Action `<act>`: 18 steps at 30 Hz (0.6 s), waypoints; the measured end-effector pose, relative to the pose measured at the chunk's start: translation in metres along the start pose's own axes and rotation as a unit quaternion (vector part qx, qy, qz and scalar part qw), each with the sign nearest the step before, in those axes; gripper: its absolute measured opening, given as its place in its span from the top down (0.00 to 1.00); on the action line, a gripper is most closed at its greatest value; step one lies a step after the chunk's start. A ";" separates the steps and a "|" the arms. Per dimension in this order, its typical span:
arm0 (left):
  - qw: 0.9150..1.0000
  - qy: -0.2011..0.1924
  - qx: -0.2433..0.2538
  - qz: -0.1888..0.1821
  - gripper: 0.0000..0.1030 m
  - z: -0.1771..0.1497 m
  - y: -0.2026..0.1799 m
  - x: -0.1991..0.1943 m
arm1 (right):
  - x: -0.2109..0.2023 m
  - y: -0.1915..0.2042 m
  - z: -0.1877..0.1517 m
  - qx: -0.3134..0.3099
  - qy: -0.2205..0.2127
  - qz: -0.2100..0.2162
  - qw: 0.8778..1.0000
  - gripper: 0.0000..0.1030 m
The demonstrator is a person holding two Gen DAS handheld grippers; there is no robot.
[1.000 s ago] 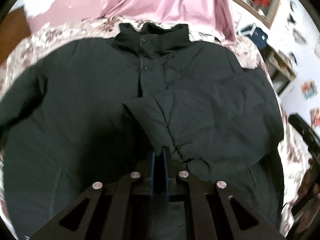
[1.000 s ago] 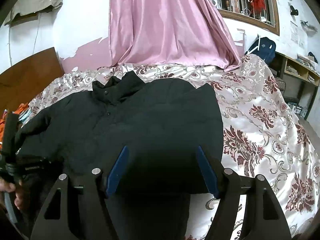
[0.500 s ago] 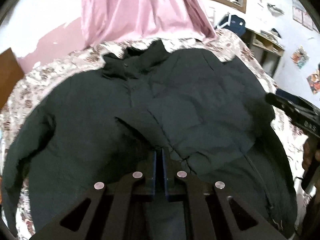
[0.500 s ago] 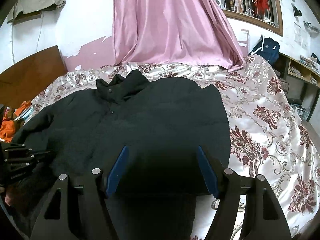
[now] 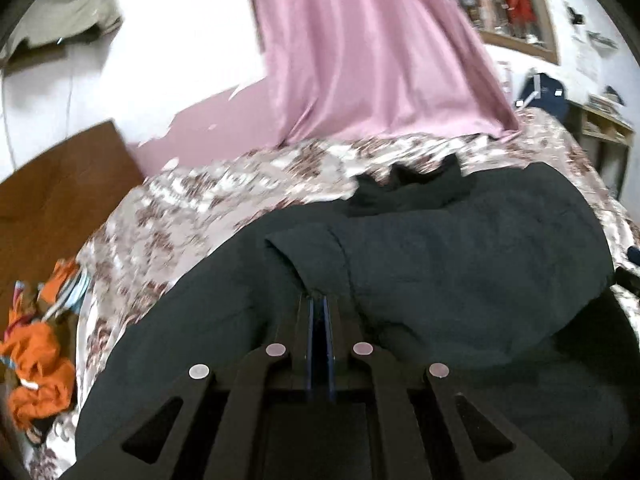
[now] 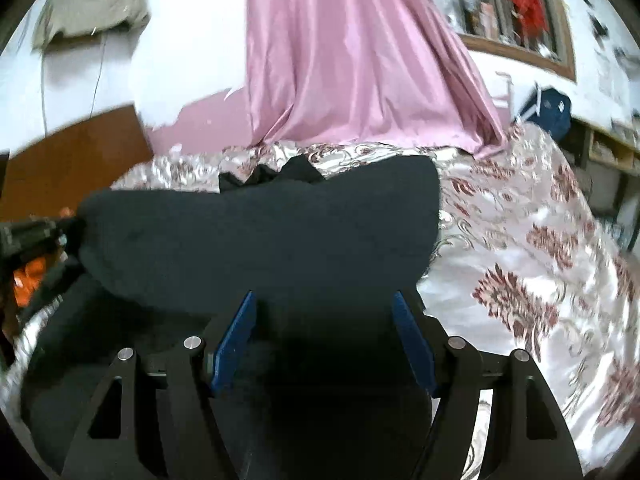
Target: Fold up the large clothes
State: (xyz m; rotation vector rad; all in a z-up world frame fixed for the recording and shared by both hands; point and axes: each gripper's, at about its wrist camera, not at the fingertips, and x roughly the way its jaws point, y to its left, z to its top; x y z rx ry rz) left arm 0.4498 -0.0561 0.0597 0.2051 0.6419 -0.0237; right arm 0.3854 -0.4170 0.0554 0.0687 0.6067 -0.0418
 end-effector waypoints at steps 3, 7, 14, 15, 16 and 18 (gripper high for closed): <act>0.999 0.028 -0.016 0.006 0.95 -0.016 0.021 0.028 | 0.022 0.016 0.014 -0.007 0.023 0.003 1.000 0.37; 0.996 0.086 -0.025 -0.003 0.95 -0.040 0.026 0.071 | 0.068 0.050 0.030 -0.029 0.077 0.027 0.996 0.37; 0.990 0.127 -0.040 -0.038 0.92 -0.059 0.026 0.105 | 0.154 0.108 0.024 -0.091 0.154 0.004 0.984 0.37; 0.990 0.126 -0.047 -0.049 0.91 -0.059 0.029 0.106 | 0.171 0.116 0.016 -0.103 0.172 -0.013 0.980 0.37; 0.988 0.126 -0.057 -0.064 0.91 -0.061 0.032 0.108 | 0.180 0.121 0.009 -0.113 0.180 -0.028 0.977 0.36; 0.985 0.119 -0.081 -0.095 0.91 -0.066 0.040 0.110 | 0.190 0.133 -0.007 -0.140 0.174 -0.055 0.973 0.31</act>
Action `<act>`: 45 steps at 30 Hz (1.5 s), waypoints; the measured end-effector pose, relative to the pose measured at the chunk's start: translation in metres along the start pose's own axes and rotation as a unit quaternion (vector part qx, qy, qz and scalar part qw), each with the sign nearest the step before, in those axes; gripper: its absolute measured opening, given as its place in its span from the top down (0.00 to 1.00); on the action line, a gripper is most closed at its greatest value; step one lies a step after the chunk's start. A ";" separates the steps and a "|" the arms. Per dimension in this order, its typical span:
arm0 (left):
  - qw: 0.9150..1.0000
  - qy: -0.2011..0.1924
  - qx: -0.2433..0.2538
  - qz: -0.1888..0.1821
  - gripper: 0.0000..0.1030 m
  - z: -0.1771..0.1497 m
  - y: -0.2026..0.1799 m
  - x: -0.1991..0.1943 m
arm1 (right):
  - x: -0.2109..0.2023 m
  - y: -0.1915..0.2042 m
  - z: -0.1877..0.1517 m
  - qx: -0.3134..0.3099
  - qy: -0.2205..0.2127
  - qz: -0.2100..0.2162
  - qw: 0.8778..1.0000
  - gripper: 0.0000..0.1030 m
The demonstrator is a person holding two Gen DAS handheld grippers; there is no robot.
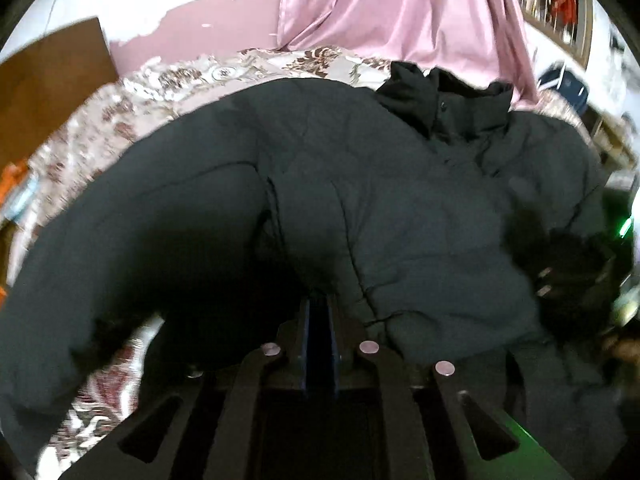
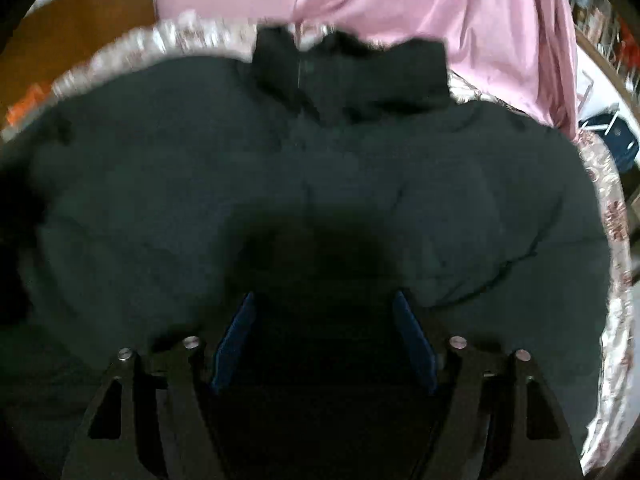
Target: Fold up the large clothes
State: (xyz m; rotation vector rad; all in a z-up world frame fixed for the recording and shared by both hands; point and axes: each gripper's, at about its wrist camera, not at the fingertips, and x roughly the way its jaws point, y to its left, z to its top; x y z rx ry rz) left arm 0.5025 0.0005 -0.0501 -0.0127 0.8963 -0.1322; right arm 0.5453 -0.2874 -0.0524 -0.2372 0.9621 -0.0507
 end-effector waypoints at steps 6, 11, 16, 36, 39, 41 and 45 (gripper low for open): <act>0.990 -0.027 -0.086 -0.111 0.89 -0.013 0.031 -0.001 | 0.000 0.013 -0.014 -0.011 -0.018 -0.019 1.000 0.29; 0.971 -0.028 -0.171 -0.165 0.81 -0.023 0.054 -0.019 | -0.009 0.013 -0.023 -0.010 -0.034 -0.010 0.999 0.25; 0.907 -0.052 -0.305 -0.285 0.31 -0.070 0.085 -0.056 | -0.019 0.008 -0.027 -0.005 -0.050 0.012 0.999 0.16; 0.732 -0.070 -0.628 -0.257 0.00 -0.171 0.226 -0.084 | -0.077 0.014 -0.035 0.044 -0.071 0.081 0.993 0.04; 0.705 -0.076 -0.657 -0.256 0.00 -0.168 0.233 -0.079 | -0.082 0.017 -0.029 0.071 -0.066 0.103 0.990 0.03; 0.679 -0.078 -0.682 -0.258 0.01 -0.171 0.238 -0.077 | -0.082 0.021 -0.028 0.082 -0.058 0.106 0.989 0.03; 0.679 -0.122 -0.683 -0.240 0.24 -0.160 0.245 -0.089 | -0.083 0.031 -0.031 0.069 -0.050 0.099 0.991 0.03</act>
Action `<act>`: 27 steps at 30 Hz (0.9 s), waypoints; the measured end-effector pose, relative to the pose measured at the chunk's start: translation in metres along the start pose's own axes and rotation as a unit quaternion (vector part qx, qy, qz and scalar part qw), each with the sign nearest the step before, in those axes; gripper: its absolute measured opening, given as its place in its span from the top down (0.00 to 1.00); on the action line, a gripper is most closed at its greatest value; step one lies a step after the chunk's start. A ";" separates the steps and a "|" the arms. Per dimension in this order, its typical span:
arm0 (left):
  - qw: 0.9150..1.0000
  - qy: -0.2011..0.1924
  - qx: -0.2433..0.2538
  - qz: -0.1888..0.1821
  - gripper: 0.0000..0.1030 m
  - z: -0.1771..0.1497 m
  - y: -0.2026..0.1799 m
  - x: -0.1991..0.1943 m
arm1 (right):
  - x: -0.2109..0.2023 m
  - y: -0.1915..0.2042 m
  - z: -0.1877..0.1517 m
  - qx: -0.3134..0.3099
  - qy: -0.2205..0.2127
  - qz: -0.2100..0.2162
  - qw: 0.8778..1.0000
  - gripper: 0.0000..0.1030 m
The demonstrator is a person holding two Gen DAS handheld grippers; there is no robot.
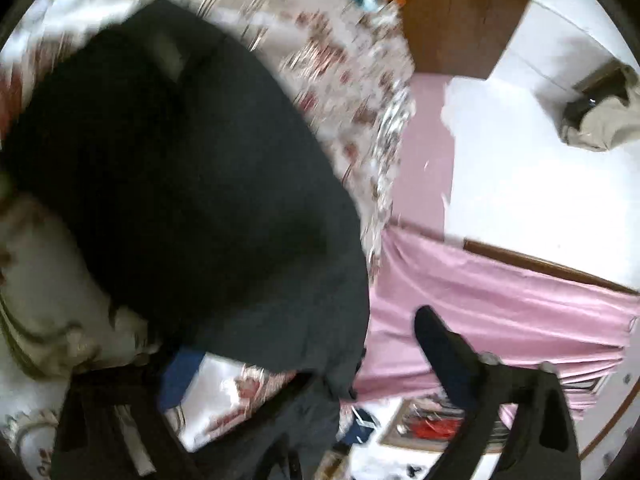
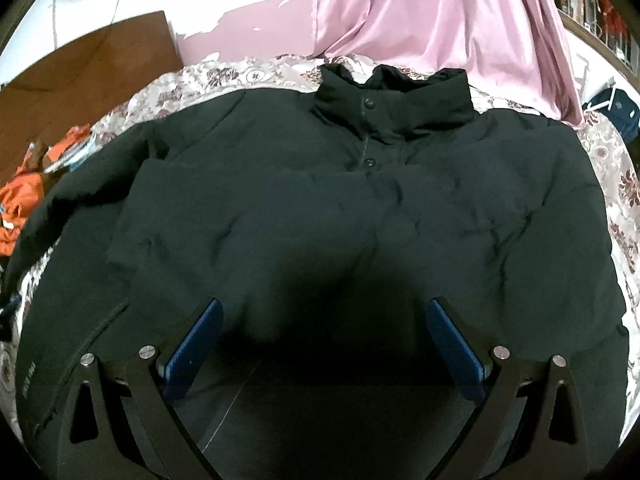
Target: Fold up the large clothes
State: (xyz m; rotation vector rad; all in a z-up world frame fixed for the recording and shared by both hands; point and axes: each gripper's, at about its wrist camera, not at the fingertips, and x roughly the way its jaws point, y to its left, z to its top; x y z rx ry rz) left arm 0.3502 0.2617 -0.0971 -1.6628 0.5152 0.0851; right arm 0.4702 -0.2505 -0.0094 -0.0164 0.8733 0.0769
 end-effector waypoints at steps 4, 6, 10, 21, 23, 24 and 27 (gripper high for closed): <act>0.996 -0.046 0.075 0.034 0.69 0.006 -0.028 -0.012 | -0.012 0.002 -0.002 -0.005 0.000 0.016 1.000 0.03; 0.985 -0.076 0.136 0.078 0.89 0.007 -0.053 -0.016 | -0.023 0.001 -0.004 -0.006 -0.003 0.026 1.000 0.03; 0.966 -0.103 0.219 0.086 0.92 0.006 -0.098 -0.023 | -0.046 -0.008 -0.012 -0.008 -0.017 0.040 0.999 0.03; 0.801 -0.129 0.582 0.051 0.93 -0.135 -0.260 -0.001 | -0.064 -0.057 -0.027 0.072 -0.035 0.097 0.992 0.03; 0.767 -0.113 0.630 0.033 0.93 -0.171 -0.274 0.008 | -0.066 -0.066 -0.030 0.078 -0.031 0.104 0.991 0.03; 0.755 -0.097 0.648 0.021 0.93 -0.188 -0.278 0.013 | -0.068 -0.070 -0.032 0.076 -0.032 0.099 0.992 0.03; 0.720 -0.053 0.692 0.004 0.93 -0.236 -0.282 0.029 | -0.076 -0.083 -0.036 0.074 -0.042 0.095 0.992 0.03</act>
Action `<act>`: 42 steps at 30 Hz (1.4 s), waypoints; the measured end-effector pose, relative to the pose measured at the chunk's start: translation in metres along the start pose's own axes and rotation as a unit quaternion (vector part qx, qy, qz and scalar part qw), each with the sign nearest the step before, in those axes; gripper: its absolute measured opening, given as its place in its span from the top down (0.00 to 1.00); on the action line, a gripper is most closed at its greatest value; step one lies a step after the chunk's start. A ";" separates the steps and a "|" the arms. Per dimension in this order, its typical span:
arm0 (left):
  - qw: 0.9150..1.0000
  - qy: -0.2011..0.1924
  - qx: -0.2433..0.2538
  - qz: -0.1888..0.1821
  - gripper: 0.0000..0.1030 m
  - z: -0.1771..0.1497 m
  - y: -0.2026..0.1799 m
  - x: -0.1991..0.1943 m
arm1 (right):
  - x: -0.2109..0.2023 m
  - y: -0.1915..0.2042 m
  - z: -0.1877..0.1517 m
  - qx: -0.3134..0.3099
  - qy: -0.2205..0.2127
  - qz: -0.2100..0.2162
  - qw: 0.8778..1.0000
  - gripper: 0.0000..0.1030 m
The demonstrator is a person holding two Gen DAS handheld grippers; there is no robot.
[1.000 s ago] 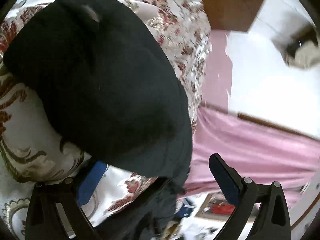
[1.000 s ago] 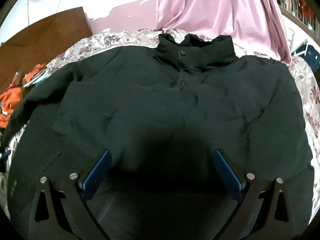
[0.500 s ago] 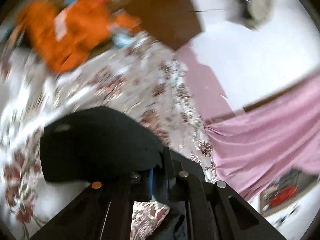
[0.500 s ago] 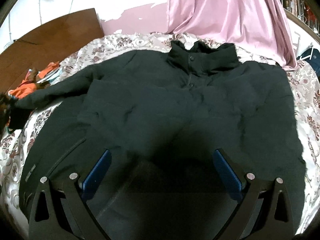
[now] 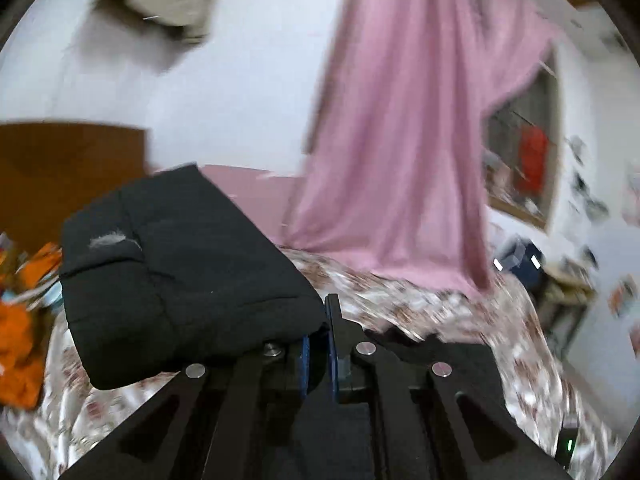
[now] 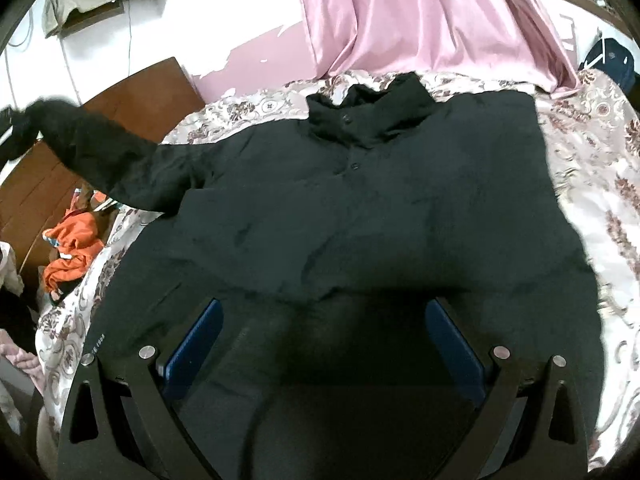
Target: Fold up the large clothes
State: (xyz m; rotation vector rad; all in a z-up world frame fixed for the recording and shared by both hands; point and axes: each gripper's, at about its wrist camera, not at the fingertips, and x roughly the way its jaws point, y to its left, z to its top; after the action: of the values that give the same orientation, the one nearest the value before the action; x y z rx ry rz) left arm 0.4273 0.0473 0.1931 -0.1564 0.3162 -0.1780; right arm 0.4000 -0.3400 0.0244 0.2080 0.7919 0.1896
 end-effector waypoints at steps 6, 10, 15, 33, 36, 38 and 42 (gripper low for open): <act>0.990 0.074 0.068 -0.096 0.93 -0.045 -0.076 0.022 | -0.031 -0.034 0.008 0.045 -0.042 0.037 0.997 0.03; 0.978 0.127 0.039 -0.161 0.93 -0.087 -0.092 0.039 | -0.048 -0.059 0.012 0.088 -0.064 0.054 0.993 0.03; 0.962 0.196 0.040 -0.184 0.93 -0.143 -0.115 0.067 | -0.056 -0.086 0.001 0.131 -0.076 0.061 0.987 0.03; 0.895 0.376 0.065 -0.231 0.79 -0.226 -0.114 0.079 | 0.016 -0.087 -0.021 0.164 0.039 0.110 0.980 0.03; 0.906 0.361 0.038 -0.215 0.27 -0.220 -0.092 0.066 | 0.030 -0.069 -0.024 0.133 0.070 0.087 0.985 0.03; 0.924 0.330 0.005 -0.191 0.20 -0.213 -0.071 0.054 | 0.036 -0.053 -0.024 0.094 0.078 0.063 0.990 0.03; 0.936 0.317 -0.038 -0.149 0.18 -0.200 -0.035 0.042 | 0.041 -0.039 -0.021 0.068 0.079 0.041 0.994 0.07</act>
State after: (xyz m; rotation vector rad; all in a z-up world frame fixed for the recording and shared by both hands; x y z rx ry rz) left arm 0.3968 -0.0198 -0.0004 -0.2222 0.9472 -0.5220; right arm 0.4165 -0.3650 -0.0281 0.3586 0.9551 0.2313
